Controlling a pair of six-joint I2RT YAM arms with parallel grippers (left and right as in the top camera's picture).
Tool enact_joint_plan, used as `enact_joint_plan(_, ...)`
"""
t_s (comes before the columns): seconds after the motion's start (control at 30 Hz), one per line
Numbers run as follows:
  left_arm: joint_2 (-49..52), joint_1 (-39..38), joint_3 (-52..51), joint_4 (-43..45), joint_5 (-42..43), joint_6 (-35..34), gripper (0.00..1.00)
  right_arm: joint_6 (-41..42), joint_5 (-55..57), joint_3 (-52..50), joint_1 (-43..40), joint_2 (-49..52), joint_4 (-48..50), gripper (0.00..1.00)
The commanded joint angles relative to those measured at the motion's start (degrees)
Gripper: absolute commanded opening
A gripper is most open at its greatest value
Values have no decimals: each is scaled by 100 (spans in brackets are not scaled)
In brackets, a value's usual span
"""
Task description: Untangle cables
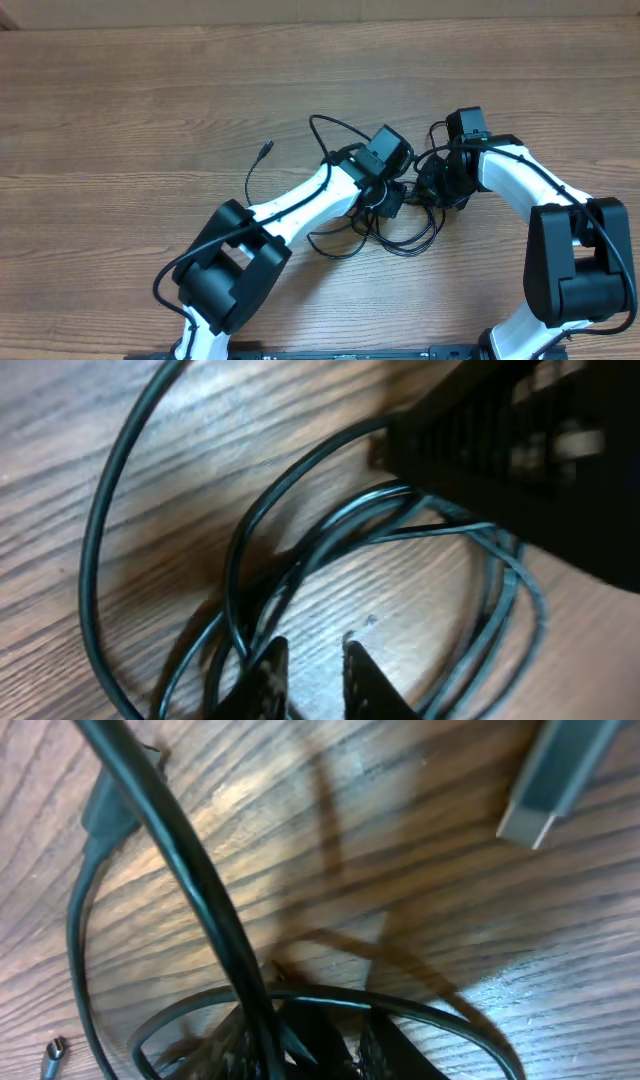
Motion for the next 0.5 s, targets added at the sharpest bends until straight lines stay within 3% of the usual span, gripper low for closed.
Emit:
enact_joint_plan(0.0,109,-2,-33,-35,-516,157,17,13,-50,-70,26,-63,17,30)
enact_joint_plan(0.17,109,31,-31,-50,-892,160,18,15,-50,-70,26,-63,26,30)
enact_joint_plan(0.47,109,-28,-105,-181,-555,157,24,13,-50,-70,26,-63,26,30)
